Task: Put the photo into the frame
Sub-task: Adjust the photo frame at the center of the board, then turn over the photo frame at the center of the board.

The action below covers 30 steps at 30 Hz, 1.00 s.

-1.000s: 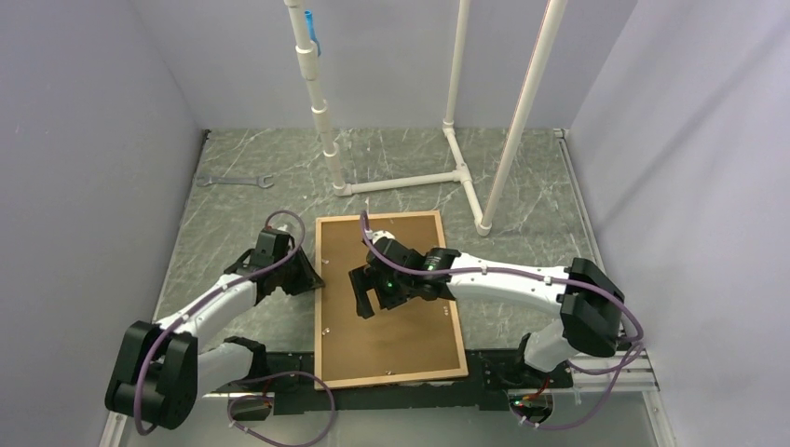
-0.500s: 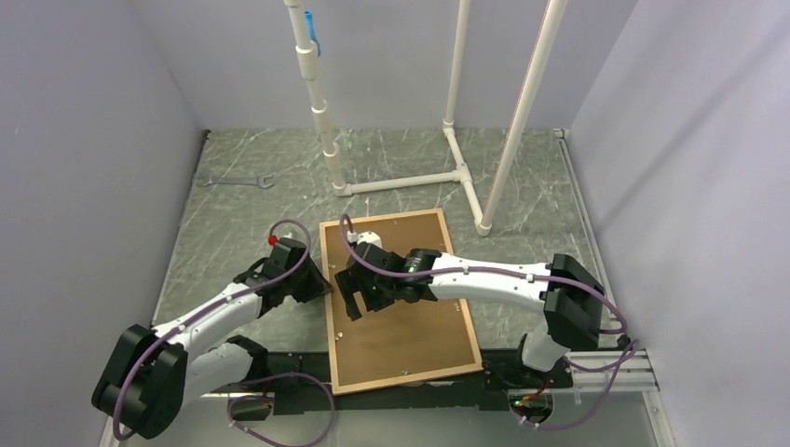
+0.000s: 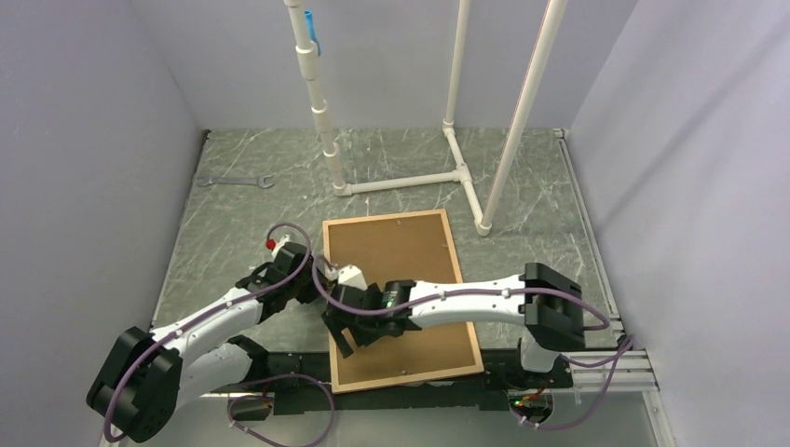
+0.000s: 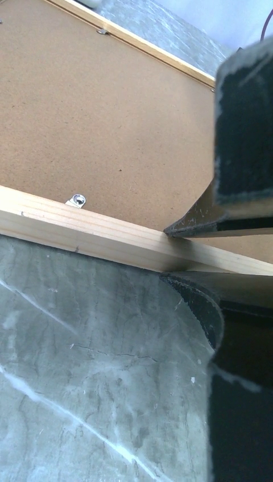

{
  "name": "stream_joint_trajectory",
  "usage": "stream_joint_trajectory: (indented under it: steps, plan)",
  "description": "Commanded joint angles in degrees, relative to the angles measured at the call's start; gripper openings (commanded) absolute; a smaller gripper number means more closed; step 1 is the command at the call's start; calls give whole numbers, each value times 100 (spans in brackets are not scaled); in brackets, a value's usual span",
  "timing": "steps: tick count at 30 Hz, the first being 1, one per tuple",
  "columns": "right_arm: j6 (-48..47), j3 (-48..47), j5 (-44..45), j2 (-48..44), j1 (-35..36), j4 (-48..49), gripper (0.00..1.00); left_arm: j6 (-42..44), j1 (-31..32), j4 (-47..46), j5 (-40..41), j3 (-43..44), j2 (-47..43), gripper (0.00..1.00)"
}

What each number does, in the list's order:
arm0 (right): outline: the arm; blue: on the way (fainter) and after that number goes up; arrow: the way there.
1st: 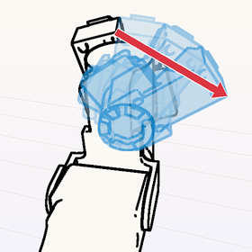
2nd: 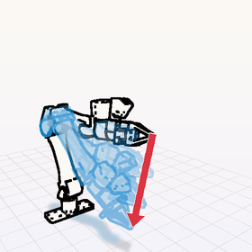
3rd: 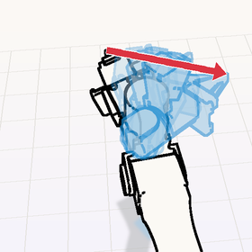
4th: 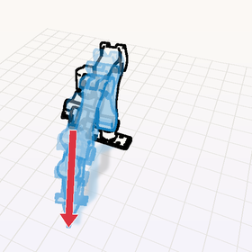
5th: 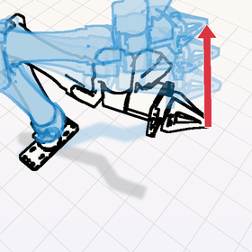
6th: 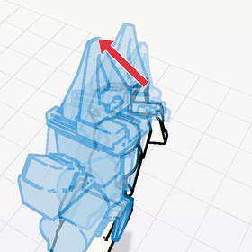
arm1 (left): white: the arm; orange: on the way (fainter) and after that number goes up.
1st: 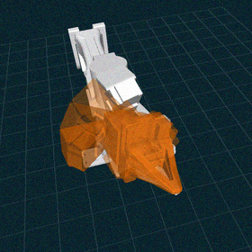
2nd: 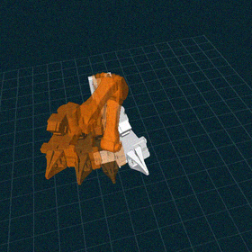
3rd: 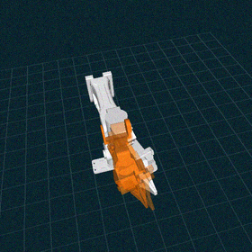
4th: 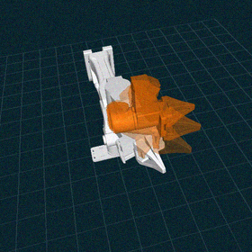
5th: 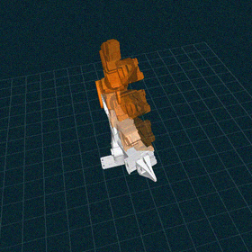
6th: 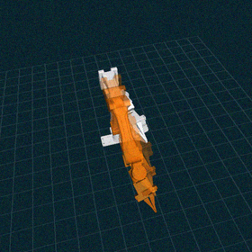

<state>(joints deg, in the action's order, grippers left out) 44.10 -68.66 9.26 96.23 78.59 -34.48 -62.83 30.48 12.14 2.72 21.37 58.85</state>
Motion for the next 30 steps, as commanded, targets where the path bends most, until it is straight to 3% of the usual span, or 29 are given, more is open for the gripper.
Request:
stream_joint_trajectory:
  steps: [1,3,6,8,11,22,30]
  plan:
    - [294,-336,178,302,341,-139,90,-112,61,-228,-364,417,-88,5]
    - [353,-294,110,324,404,-75,90,251,41,-27,-464,583,14,20]
    - [451,-13,-69,139,392,183,90,730,42,489,-574,864,148,60]
    - [491,216,-137,-87,326,349,91,1025,41,811,-641,1002,236,70]
    - [529,600,-358,-514,79,613,91,1333,76,1164,-829,1018,225,71]
    - [508,1951,-1422,-2328,-1268,1237,92,1404,1023,2560,-778,799,-347,53]
    - [513,2198,-1639,-2575,-1538,1333,92,1179,1301,2587,-303,867,62,45]
